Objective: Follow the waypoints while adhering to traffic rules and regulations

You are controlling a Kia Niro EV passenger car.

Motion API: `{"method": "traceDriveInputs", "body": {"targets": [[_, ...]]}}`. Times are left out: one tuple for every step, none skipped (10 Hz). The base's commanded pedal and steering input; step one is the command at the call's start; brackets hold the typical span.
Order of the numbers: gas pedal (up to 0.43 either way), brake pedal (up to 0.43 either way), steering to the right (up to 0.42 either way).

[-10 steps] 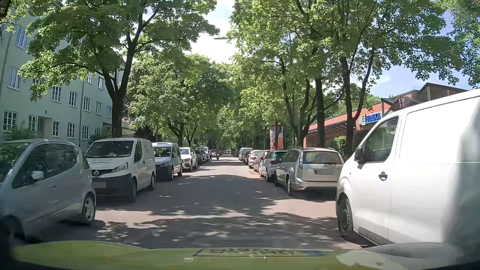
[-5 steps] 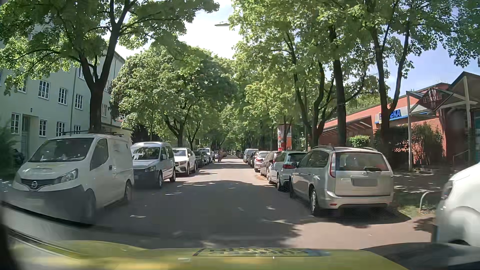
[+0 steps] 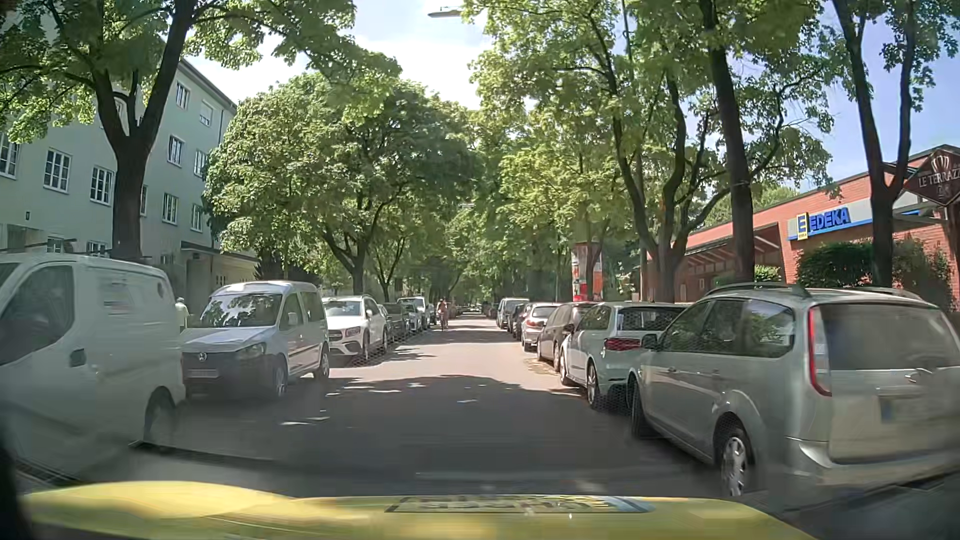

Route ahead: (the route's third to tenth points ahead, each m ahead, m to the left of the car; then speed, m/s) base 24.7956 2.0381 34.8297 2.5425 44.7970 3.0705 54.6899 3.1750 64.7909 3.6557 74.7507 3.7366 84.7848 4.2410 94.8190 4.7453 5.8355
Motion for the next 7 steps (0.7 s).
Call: {"method": "traceDriveInputs", "body": {"targets": [[0.039, 0.0, -0.024], [0.039, 0.0, -0.024], [0.028, 0.0, -0.024], [0.028, 0.0, -0.024], [0.028, 0.0, -0.024], [0.0, 0.0, -0.024], [0.0, 0.0, -0.024]]}}
